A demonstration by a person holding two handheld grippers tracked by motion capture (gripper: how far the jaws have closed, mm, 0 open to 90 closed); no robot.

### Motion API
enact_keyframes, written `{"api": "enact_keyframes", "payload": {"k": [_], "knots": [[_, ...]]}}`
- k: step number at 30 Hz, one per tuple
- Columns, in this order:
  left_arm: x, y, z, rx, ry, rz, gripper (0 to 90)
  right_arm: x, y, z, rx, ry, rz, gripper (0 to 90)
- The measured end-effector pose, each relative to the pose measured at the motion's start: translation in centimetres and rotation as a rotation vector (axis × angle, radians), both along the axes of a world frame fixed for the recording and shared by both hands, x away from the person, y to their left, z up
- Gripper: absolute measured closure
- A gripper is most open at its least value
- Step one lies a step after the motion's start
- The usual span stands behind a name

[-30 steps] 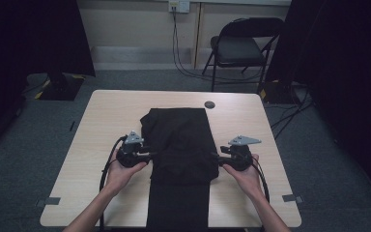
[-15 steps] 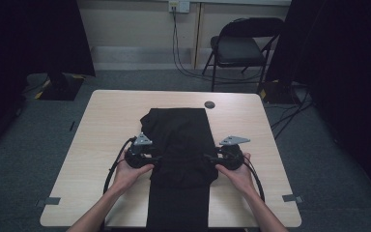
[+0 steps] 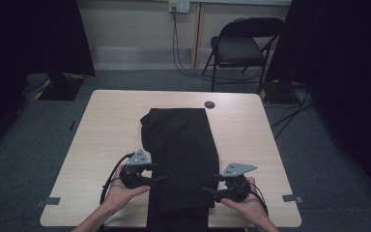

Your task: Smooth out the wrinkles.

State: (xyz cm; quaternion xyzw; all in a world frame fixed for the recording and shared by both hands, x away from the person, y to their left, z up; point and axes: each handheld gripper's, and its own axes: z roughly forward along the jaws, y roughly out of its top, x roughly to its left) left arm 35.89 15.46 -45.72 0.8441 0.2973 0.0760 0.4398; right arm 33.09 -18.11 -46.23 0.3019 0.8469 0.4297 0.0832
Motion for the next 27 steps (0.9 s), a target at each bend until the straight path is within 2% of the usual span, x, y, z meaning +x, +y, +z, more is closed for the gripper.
{"api": "enact_keyframes", "payload": {"k": [1, 2, 3, 4, 5, 7, 8, 9, 12, 13, 14, 15, 18, 19, 21, 24, 25, 27], "knots": [[0.2, -0.4, -0.5, 0.025, 0.012, -0.013, 39.4, 0.0, 0.1, 0.2, 0.005, -0.013, -0.006, 38.4], [0.2, -0.4, -0.5, 0.025, 0.012, -0.013, 39.4, 0.0, 0.1, 0.2, 0.005, -0.013, -0.006, 38.4], [0.2, -0.9, -1.1, 0.057, 0.017, -0.029, 39.3, 0.6, 0.8, 0.4, 0.029, -0.021, -0.01, 38.5], [0.1, -1.2, -1.3, 0.084, 0.014, -0.037, 39.1, 0.7, 1.1, 0.4, 0.023, -0.029, -0.01, 38.7], [-0.1, -1.6, -1.7, 0.129, 0.01, -0.062, 38.6, 0.8, 1.5, 0.3, 0.013, -0.036, -0.01, 38.6], [-0.2, -2.0, -2.3, 0.187, 0.028, -0.082, 38.4, 0.9, 2.5, -0.3, -0.016, -0.03, 0.008, 37.9], [-0.4, -2.2, -2.6, 0.208, 0.032, -0.086, 38.4, 0.9, 2.8, -0.7, -0.048, -0.032, 0.019, 37.3], [-0.4, -2.2, -2.7, 0.218, 0.031, -0.091, 38.6, 0.9, 3.0, -1.2, -0.063, -0.016, 0.032, 37.0], [-0.5, -2.0, -2.5, 0.188, 0.049, -0.085, 38.0, -0.1, 3.1, -2.5, -0.098, 0.032, 0.073, 37.2], [-0.4, -1.9, -2.4, 0.176, 0.048, -0.078, 37.3, -0.6, 3.1, -2.6, -0.114, 0.026, 0.091, 37.3], [-0.4, -1.8, -2.2, 0.152, 0.052, -0.072, 37.2, -0.9, 3.1, -2.6, -0.12, 0.02, 0.106, 37.3], [-0.2, -1.6, -1.9, 0.131, 0.049, -0.059, 37.2, -1.2, 3.0, -2.4, -0.119, 0.034, 0.128, 37.3], [0.3, -1.4, -1.7, 0.079, 0.035, -0.035, 41.2, -1.7, 2.6, -1.8, -0.099, 0.039, 0.133, 37.1], [0.6, -1.5, -1.8, 0.082, 0.025, -0.027, 42.6, -1.6, 2.5, -1.6, -0.084, 0.034, 0.127, 37.1], [1.0, -1.7, -2.3, 0.118, 0.011, -0.023, 47.0, -0.9, 2.2, -0.9, -0.035, 0.017, 0.092, 37.7], [1.5, -2.2, -3.3, 0.173, 0.032, -0.035, 47.7, 0.8, 1.9, -0.1, 0.004, -0.021, 0.02, 37.7], [1.4, -2.4, -3.4, 0.169, 0.024, -0.039, 47.0, 1.4, 1.8, 0.0, 0.003, -0.029, -0.002, 37.6], [1.4, -2.4, -3.4, 0.167, 0.037, -0.031, 45.5, 2.7, 1.7, -0.1, 0.014, -0.02, -0.029, 36.9]]}}
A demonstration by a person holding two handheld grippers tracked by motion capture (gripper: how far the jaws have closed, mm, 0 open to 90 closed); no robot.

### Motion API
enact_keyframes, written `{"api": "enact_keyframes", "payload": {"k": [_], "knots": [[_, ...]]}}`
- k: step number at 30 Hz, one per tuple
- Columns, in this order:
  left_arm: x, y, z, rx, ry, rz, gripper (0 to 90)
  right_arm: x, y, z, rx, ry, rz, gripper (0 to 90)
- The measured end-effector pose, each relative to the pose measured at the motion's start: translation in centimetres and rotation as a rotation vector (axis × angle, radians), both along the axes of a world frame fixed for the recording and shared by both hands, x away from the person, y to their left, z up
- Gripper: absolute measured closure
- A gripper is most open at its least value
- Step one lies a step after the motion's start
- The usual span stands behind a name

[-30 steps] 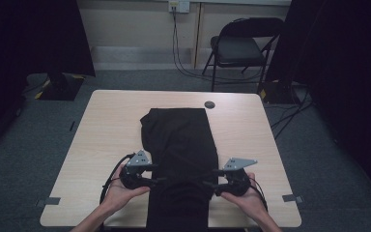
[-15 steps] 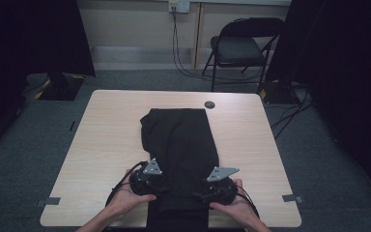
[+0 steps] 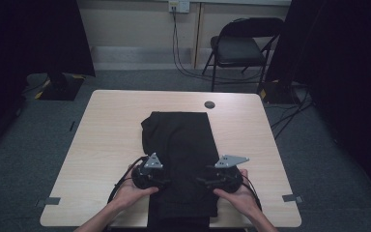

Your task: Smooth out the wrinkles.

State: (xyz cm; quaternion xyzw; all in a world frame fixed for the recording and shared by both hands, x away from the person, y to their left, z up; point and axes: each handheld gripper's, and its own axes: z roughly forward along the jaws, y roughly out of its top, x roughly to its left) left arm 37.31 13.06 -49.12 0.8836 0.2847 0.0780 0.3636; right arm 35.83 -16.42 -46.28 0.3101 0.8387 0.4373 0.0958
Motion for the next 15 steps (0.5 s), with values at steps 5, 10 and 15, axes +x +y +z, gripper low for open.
{"api": "enact_keyframes", "payload": {"k": [5, 10, 15], "knots": [[0.5, 0.1, 0.1, -0.018, 0.015, 0.035, 46.9, 4.2, 0.5, 0.0, -0.021, 0.012, -0.067, 32.5], [4.6, 0.3, 2.4, -0.03, -0.064, 0.159, 48.8, 6.8, 1.4, -0.2, -0.022, -0.003, -0.121, 31.1], [8.4, 1.2, 2.3, -0.044, -0.062, 0.241, 47.7, 9.7, 3.0, -0.1, -0.07, -0.007, -0.151, 29.5]]}}
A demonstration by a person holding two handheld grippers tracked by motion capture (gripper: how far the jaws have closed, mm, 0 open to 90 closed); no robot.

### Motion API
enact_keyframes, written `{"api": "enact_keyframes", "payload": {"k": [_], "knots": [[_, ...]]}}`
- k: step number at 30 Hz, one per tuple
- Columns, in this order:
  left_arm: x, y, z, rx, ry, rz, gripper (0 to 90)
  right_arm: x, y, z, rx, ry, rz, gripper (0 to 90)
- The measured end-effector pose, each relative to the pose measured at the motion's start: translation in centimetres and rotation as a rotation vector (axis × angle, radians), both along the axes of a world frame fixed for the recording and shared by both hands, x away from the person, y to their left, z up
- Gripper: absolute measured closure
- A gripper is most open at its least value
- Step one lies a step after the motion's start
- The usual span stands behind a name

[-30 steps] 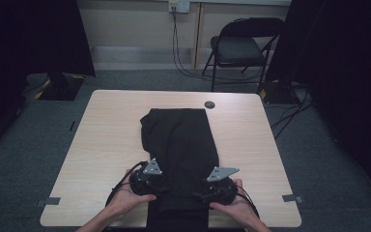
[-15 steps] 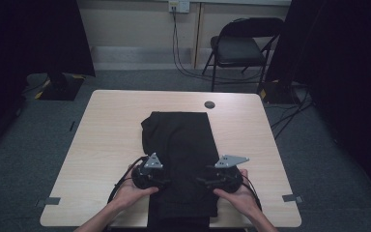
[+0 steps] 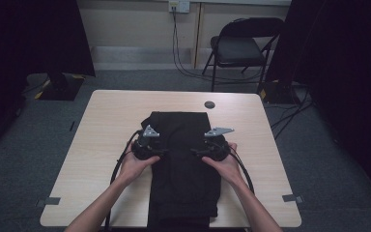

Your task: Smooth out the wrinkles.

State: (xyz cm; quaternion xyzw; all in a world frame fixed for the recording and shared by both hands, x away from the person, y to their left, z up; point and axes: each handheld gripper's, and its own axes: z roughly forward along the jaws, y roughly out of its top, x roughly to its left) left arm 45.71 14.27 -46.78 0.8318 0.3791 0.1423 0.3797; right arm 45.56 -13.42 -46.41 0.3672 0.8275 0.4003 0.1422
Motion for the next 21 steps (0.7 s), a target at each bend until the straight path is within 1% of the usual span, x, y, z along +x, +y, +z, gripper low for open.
{"api": "enact_keyframes", "payload": {"k": [1, 2, 3, 4, 5, 6, 7, 8, 9, 11, 12, 14, 15, 16, 17, 18, 19, 20, 21], "knots": [[0.7, 0.3, -0.5, -0.004, 0.011, 0.03, 47.8, 0.3, 0.3, 0.0, -0.015, -0.005, -0.002, 29.3], [1.1, 0.4, -0.9, -0.006, 0.03, 0.037, 47.8, 0.8, 0.8, 0.0, -0.021, -0.011, 0.0, 29.6], [1.6, 0.6, -1.5, 0.016, 0.032, 0.046, 48.1, 1.2, 1.0, 0.0, -0.022, -0.016, -0.001, 29.6], [1.8, 0.7, -1.9, 0.018, 0.035, 0.059, 48.3, 1.8, 1.3, -0.1, -0.026, -0.01, -0.013, 29.4], [1.9, 0.7, -2.5, 0.017, 0.041, 0.061, 48.2, 2.1, 1.5, -0.2, -0.027, -0.005, -0.016, 29.7], [1.7, 0.5, -2.7, 0.023, 0.025, 0.053, 48.2, 2.7, 1.7, -0.6, -0.035, -0.006, -0.03, 29.9], [1.3, 0.4, -2.9, 0.032, -0.008, 0.053, 48.1, 2.9, 1.8, -0.8, -0.043, -0.004, -0.037, 29.9], [1.1, 0.4, -3.0, 0.033, -0.014, 0.049, 49.2, 3.2, 2.0, -1.1, -0.057, 0.007, -0.043, 29.3], [0.9, 0.4, -3.0, 0.025, -0.009, 0.053, 50.5, 3.4, 2.1, -1.4, -0.055, 0.019, -0.045, 29.1], [0.5, 0.5, -3.0, 0.028, -0.021, 0.042, 51.5, 3.6, 2.4, -2.0, -0.062, 0.031, -0.047, 28.6], [0.4, 0.5, -3.0, 0.024, -0.01, 0.037, 51.9, 3.6, 2.6, -2.4, -0.069, 0.049, -0.046, 27.8], [-0.2, 0.7, -2.9, 0.025, -0.002, 0.022, 52.2, 3.4, 2.8, -3.1, -0.088, 0.062, -0.031, 26.7], [-0.5, 0.8, -2.9, 0.027, 0.004, 0.01, 52.3, 3.1, 2.7, -3.4, -0.073, 0.045, -0.033, 26.7], [-0.7, 0.9, -2.7, 0.038, 0.013, -0.007, 52.3, 2.9, 2.6, -3.5, -0.059, 0.035, -0.029, 26.7], [-1.0, 1.0, -2.5, 0.041, 0.032, -0.018, 52.7, 2.5, 2.5, -3.6, -0.056, 0.027, -0.02, 26.8], [-1.1, 1.0, -2.4, 0.039, 0.039, -0.023, 55.1, 2.2, 2.5, -3.6, -0.055, 0.026, -0.012, 26.8], [-1.4, 1.4, -2.1, 0.011, 0.038, -0.027, 56.1, 2.0, 2.6, -3.6, -0.06, 0.025, -0.006, 26.8], [-1.4, 1.4, -2.1, 0.011, 0.038, -0.027, 54.7, 1.5, 2.6, -3.7, -0.068, 0.012, 0.005, 26.8], [-1.4, 1.8, -1.8, -0.008, 0.024, -0.02, 53.9, 1.3, 2.6, -3.8, -0.064, 0.006, 0.003, 26.9]]}}
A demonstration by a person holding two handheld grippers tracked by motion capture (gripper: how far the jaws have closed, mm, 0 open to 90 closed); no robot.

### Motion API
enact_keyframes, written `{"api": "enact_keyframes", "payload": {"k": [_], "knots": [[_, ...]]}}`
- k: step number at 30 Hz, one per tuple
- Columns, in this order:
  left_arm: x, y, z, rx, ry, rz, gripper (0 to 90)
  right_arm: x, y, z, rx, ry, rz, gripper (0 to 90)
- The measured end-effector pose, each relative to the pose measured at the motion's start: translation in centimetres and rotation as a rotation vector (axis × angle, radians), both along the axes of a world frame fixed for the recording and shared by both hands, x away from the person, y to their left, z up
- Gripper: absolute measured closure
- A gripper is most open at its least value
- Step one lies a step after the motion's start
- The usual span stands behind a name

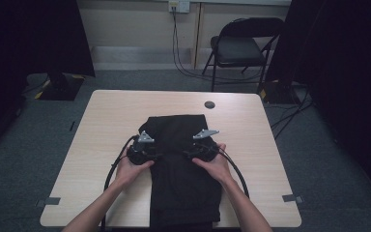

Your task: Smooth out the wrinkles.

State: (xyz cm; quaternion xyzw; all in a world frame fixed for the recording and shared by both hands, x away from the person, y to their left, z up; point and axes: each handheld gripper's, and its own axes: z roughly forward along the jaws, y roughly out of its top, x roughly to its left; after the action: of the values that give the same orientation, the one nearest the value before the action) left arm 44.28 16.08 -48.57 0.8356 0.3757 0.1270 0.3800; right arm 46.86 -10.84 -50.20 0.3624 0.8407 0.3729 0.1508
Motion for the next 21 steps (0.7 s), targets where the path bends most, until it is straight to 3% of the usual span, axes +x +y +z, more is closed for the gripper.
{"api": "enact_keyframes", "payload": {"k": [3, 9, 12, 17, 21], "knots": [[0.1, 0.6, 0.5, -0.034, -0.025, 0.023, 51.6, -0.8, -0.1, -0.1, 0.007, -0.009, -0.002, 26.9], [-0.2, 0.8, 0.0, -0.016, -0.028, 0.036, 48.6, -2.8, -0.4, -0.2, 0.01, -0.012, 0.02, 27.0], [-0.4, 0.4, -0.4, 0.045, -0.054, 0.018, 44.1, -3.8, -0.5, -0.2, 0.009, -0.012, 0.019, 27.1], [-0.7, -0.2, -0.9, 0.042, 0.003, -0.021, 41.4, -5.7, -1.1, -0.1, 0.01, -0.008, 0.029, 27.2], [-2.0, -0.4, -1.2, 0.03, -0.024, -0.043, 41.5, -7.0, -1.8, -0.1, 0.008, -0.005, 0.035, 27.2]]}}
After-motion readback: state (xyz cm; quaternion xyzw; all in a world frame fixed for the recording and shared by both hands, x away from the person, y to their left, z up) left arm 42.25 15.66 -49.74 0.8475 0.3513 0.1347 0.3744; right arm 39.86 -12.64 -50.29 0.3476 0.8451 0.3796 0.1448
